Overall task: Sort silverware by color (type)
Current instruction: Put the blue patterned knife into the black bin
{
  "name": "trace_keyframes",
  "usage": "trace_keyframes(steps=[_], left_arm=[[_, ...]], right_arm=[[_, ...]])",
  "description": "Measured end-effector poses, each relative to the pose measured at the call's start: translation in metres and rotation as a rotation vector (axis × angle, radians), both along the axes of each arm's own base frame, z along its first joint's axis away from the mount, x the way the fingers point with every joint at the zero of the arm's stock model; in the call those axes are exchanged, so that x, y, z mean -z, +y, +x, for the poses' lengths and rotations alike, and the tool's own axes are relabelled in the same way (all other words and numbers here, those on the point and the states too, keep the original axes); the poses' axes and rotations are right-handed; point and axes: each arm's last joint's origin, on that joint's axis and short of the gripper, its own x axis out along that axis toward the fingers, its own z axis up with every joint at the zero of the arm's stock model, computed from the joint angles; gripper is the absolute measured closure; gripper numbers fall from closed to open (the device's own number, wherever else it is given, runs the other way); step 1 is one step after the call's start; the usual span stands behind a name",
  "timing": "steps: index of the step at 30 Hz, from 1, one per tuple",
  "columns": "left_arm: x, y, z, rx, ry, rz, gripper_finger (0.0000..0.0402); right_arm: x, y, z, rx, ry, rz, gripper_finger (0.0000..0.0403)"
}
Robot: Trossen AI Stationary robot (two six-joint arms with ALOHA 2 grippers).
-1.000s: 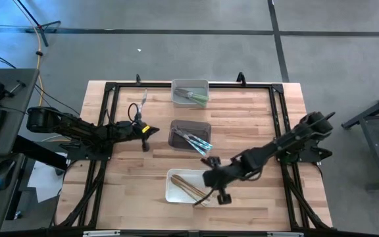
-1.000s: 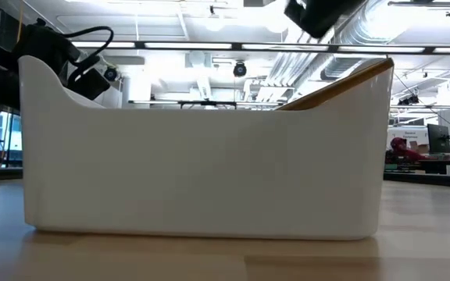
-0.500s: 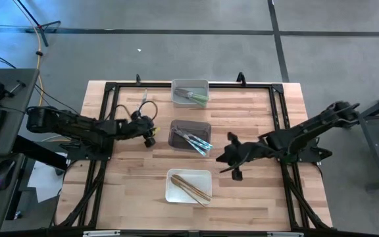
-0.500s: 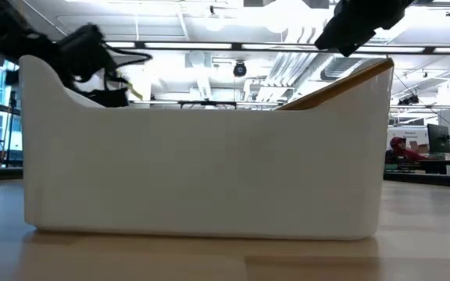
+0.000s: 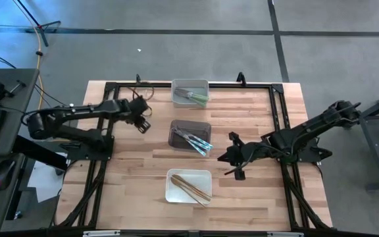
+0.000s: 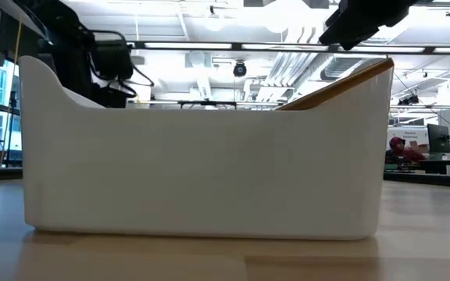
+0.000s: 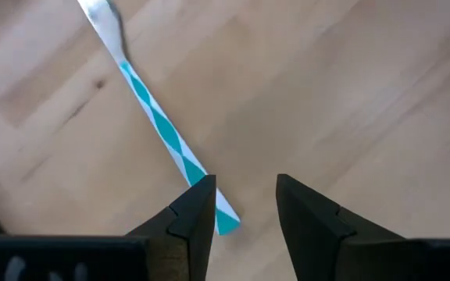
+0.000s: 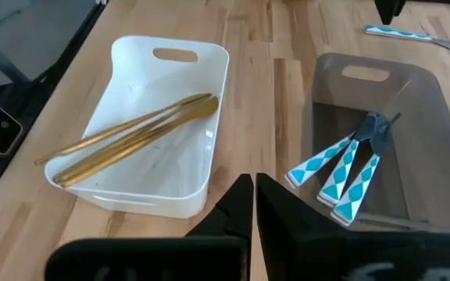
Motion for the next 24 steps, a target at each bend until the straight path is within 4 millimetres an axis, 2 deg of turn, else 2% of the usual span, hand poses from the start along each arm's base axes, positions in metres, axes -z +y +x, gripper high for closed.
trace_keyframes(steps=[8, 24], left_arm=[[0.012, 0.032, -0.018, -0.095, 0.047, -0.079, 0.0274], [0.040, 0.052, -0.011, -0.028, 0.077, -0.161, 0.0278]], right_arm=[[0.000, 0.000, 0.000, -0.015, 0.004, -0.023, 0.0403], [0.000, 0.000, 0.000, -0.003, -0.004, -0.029, 0.0403]])
